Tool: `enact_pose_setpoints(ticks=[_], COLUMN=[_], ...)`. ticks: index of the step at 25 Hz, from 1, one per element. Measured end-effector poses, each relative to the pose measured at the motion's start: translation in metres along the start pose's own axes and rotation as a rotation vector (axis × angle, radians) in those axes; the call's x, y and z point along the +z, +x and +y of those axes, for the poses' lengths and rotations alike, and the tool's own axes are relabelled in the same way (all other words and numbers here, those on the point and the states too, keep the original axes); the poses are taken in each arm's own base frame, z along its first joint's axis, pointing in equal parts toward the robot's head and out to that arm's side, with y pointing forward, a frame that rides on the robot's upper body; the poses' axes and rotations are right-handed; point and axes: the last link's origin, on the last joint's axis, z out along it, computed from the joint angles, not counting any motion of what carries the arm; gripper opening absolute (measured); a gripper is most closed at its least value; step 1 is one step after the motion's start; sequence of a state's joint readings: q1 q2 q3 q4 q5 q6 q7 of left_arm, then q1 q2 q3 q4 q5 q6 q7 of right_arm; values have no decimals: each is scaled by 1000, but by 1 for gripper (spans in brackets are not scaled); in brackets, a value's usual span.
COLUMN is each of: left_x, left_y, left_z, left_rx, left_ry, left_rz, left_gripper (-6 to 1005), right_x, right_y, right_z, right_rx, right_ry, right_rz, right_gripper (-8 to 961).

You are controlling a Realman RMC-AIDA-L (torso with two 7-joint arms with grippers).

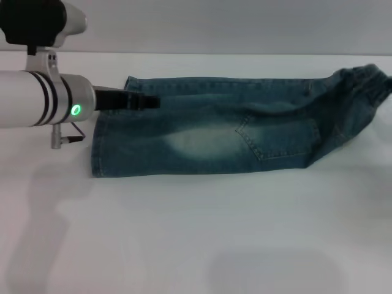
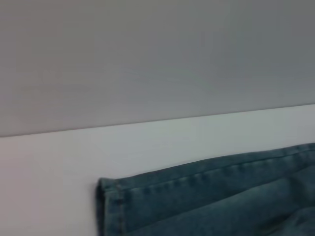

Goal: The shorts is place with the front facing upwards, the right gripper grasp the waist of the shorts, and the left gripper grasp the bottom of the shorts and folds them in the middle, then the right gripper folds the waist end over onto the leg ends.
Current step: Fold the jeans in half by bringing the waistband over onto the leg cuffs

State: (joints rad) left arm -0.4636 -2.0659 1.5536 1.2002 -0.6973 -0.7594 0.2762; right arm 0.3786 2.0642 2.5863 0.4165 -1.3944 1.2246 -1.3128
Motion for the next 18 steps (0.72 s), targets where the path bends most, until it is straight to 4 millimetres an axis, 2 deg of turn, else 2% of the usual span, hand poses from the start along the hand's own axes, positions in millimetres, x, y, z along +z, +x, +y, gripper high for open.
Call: enact_pose_setpoints(ticks=[6,18], left_x=[4,8], left_y=[-3,-12], left_z=[10,17], left_rx=[10,9], left_ry=[-20,-40], left_rz=[22,13], left_gripper=[829,829], right_x=[16,68], right_y=[0,10], right_z=[21,75], right_rx=[3,-12], right_ry=[-105,-301], right_rz=[31,178], right_gripper=[44,43])
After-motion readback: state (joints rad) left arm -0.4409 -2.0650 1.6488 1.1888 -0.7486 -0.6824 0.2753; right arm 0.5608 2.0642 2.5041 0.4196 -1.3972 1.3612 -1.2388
